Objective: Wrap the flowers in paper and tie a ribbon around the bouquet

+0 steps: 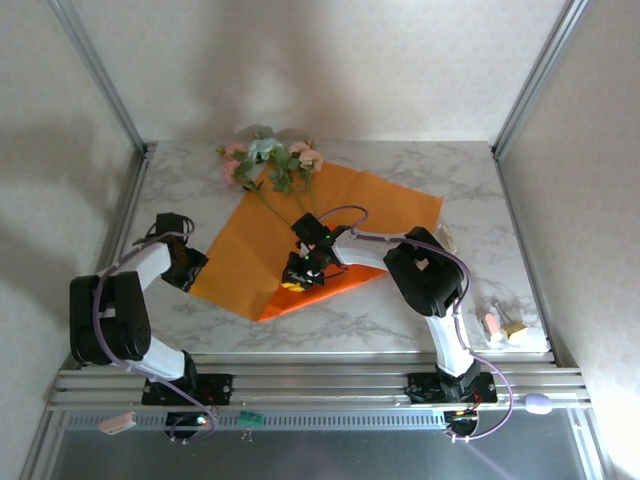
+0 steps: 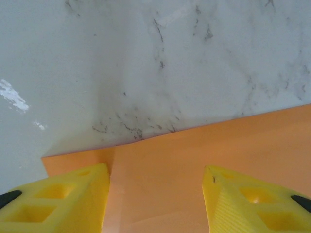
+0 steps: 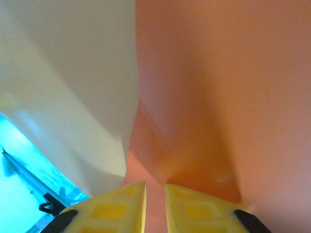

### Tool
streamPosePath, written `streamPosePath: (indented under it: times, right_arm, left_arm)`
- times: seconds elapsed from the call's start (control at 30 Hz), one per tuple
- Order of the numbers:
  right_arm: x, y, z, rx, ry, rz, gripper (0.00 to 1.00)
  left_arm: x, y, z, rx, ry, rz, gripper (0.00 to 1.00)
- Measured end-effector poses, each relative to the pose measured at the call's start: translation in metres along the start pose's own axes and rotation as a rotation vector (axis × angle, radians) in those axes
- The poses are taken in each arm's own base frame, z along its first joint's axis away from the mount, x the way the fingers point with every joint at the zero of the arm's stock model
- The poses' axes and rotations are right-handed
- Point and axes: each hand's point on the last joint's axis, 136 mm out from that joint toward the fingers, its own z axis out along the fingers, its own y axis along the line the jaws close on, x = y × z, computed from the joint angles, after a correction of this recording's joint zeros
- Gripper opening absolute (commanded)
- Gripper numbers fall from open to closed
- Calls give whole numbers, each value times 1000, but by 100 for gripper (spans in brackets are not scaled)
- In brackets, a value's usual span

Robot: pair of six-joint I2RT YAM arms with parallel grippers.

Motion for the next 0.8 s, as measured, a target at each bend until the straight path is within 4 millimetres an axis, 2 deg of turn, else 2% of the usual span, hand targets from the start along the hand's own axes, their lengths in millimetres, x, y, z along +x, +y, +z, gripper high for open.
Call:
streamPosePath:
  times: [0.07,0.13,0.3,0.43,0.5,0.63,0.8]
  right_arm:
    - [0,0,0,1,0,3,20]
    - [0,0,0,0,0,5,20]
    - [0,-1,1,2,1,13,19]
    - [0,-1,1,2,2,14,19]
    - [0,-1,1,2,2,18,19]
    - [0,-2,1,1,6,31,19]
    - [0,-1,1,2,10,36,19]
  left_arm:
    - [0,2,2,-16,0,12,55]
    - [-3,4,-2,-48,-24,35,68]
    - [-10,3,-18,-82,-87,83,70]
    - [-2,11,-9,-88,-66,93,70]
    - [6,19,1,-96,-40,97,69]
    - [6,18,2,-88,-42,97,63]
    - [6,19,0,-83,-52,94,40]
